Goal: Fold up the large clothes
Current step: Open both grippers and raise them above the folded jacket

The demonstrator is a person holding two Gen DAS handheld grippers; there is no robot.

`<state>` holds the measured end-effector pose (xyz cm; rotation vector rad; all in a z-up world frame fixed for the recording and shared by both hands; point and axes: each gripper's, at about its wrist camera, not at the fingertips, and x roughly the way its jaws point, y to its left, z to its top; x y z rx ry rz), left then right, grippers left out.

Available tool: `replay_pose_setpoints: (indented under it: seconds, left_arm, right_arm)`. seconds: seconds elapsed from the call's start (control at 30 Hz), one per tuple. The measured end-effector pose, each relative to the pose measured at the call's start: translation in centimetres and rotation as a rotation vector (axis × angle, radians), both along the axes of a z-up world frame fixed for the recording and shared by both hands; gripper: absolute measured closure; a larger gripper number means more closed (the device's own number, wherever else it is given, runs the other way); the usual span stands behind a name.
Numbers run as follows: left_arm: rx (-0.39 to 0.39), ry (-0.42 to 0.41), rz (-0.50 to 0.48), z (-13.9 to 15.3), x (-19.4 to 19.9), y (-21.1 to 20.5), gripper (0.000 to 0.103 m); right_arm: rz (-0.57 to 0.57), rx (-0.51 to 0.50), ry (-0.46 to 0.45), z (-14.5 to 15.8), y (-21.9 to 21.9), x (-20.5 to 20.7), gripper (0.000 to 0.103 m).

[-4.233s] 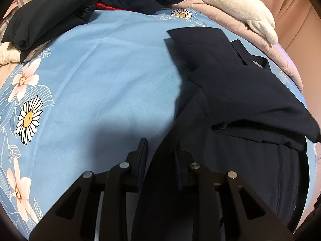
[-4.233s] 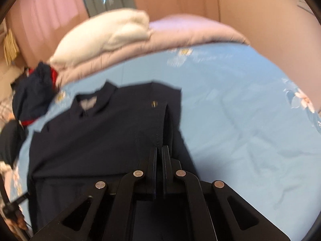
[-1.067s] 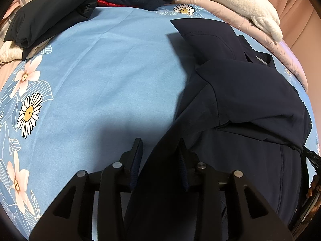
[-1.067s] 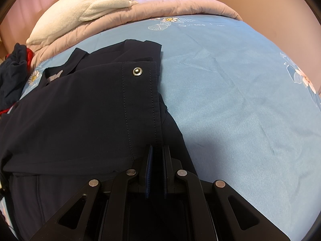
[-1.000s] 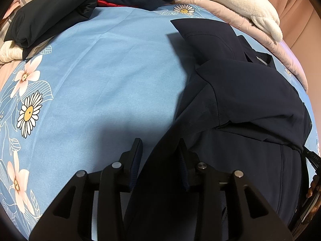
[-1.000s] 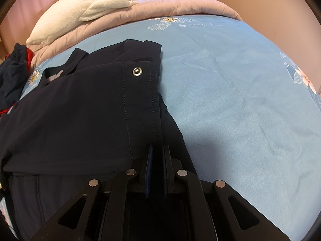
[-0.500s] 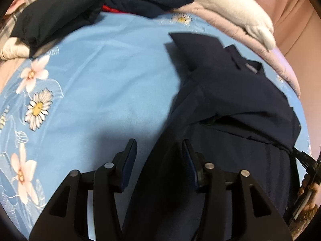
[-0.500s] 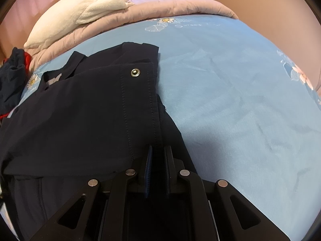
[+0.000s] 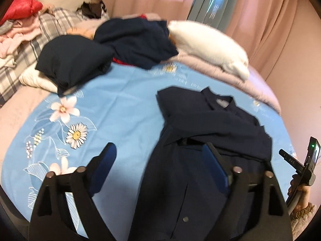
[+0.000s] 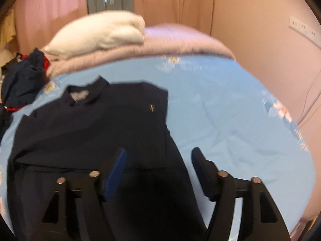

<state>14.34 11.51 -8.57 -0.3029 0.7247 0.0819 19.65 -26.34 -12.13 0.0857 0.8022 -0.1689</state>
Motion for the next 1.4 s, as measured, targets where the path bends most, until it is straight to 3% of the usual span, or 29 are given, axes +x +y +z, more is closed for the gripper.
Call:
replay_pose_setpoints:
  seconds: [0.13, 0.57, 0.9, 1.07, 1.23, 1.3, 1.4]
  left_arm:
    - [0.034, -0.056, 0.013, 2.7, -3.2, 0.3, 0.004]
    - [0.034, -0.200, 0.050, 7.6, -13.6, 1.6, 0.000]
    - [0.014, -0.289, 0.073, 9.1, -20.8, 1.1, 0.000]
    - [-0.035, -0.271, 0.075, 8.8, -22.1, 0.7, 0.000]
    - [-0.011, -0.201, 0.061, 7.1, -22.2, -0.8, 0.000]
    - [-0.032, -0.214, 0.030, 6.9, -22.5, -1.2, 0.000]
    - [-0.004, -0.221, 0.036, 6.4, -22.8, -2.1, 0.000]
  right_arm:
    - [0.025, -0.026, -0.085, 3.3, 0.9, -2.4, 0.017]
    - [0.071, -0.029, -0.298, 10.6, 2.3, -8.9, 0.007]
    - [0.093, -0.032, -0.393, 12.1, 2.5, -14.4, 0.006]
    - [0.106, -0.022, -0.428, 12.5, 2.3, -16.7, 0.006]
    - [0.127, -0.018, -0.459, 12.6, 2.1, -18.7, 0.006]
    - [0.137, -0.024, -0.462, 12.5, 2.1, -19.1, 0.006]
    - [0.138, -0.037, -0.476, 12.3, 2.0, -20.1, 0.006]
